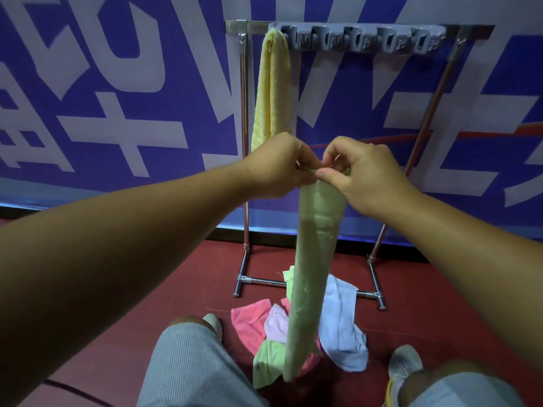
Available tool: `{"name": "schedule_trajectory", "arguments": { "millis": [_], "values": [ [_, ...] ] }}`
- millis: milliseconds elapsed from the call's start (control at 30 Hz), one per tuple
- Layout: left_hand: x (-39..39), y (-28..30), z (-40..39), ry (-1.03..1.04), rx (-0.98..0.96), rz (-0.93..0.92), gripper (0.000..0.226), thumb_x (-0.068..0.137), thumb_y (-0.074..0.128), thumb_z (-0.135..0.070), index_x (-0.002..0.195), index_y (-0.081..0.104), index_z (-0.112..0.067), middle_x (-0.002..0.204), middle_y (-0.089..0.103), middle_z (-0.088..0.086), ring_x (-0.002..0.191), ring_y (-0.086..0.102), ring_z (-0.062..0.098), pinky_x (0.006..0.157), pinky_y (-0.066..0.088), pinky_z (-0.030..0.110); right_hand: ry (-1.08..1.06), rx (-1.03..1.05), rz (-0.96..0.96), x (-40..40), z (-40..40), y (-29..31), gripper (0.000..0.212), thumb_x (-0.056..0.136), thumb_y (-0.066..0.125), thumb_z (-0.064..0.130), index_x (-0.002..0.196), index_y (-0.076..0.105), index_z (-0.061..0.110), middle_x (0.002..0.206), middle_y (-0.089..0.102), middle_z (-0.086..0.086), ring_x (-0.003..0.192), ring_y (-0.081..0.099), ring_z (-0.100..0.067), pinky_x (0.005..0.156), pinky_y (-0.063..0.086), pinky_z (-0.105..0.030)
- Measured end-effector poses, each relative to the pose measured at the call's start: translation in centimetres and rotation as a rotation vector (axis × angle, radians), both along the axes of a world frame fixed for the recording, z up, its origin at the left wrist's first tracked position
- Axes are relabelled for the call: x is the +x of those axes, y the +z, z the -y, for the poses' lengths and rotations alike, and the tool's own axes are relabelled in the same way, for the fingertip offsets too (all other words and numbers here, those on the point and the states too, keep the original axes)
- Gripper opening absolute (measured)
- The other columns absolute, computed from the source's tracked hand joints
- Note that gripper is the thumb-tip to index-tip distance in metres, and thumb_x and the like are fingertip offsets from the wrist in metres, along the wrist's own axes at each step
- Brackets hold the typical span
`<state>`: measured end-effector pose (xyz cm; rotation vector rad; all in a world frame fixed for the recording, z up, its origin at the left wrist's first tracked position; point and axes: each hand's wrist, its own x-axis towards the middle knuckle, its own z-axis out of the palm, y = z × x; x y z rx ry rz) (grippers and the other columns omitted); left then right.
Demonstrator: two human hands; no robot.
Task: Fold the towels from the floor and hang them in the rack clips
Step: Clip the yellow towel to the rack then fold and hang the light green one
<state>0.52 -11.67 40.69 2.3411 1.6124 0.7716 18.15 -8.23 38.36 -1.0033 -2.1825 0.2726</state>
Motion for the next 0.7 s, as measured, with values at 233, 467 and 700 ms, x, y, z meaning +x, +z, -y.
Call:
{"name": "schedule_trajectory", "arguments": {
  "millis": [233, 467, 700],
  "values": [
    [0.0, -0.6, 0.2, 0.067, 0.089, -0.084, 0.021, 0.087, 0.069, -0.013, 0.107, 0.076, -0.016, 0.073, 0.056, -0.020, 0.062, 0.053, -0.008, 0.054, 0.036, -0.002, -0.065, 0.062, 0.277, 1.2, 0.1, 0.7, 0.014, 0.083, 0.073, 0.035, 0.092, 0.066, 0.027, 0.084, 0.067, 0.006, 0.082, 0.063, -0.018, 0.076, 0.054, -0.039],
    [0.3, -0.1, 0.7, 0.080, 0.134, -0.033, 0.019, 0.085, 0.071, -0.017, 0.102, 0.076, -0.014, 0.068, 0.056, -0.020, 0.060, 0.056, -0.003, 0.054, 0.041, 0.001, -0.129, -0.051, 0.149, 1.7, 0.9, 2.4, 0.024, 0.071, 0.083, 0.042, 0.085, 0.071, 0.026, 0.075, 0.065, 0.010, 0.076, 0.060, -0.009, 0.071, 0.052, -0.032],
    [0.7, 1.1, 0.4, 0.075, 0.192, 0.180, 0.019, 0.087, 0.068, -0.011, 0.105, 0.074, -0.016, 0.079, 0.068, -0.010, 0.065, 0.064, -0.001, 0.060, 0.050, 0.008, -0.159, 0.101, -0.103, 1.2, 0.8, 2.3, 0.036, 0.073, 0.083, 0.026, 0.100, 0.060, 0.023, 0.098, 0.054, 0.005, 0.084, 0.052, -0.014, 0.069, 0.040, -0.021]
  ]
}}
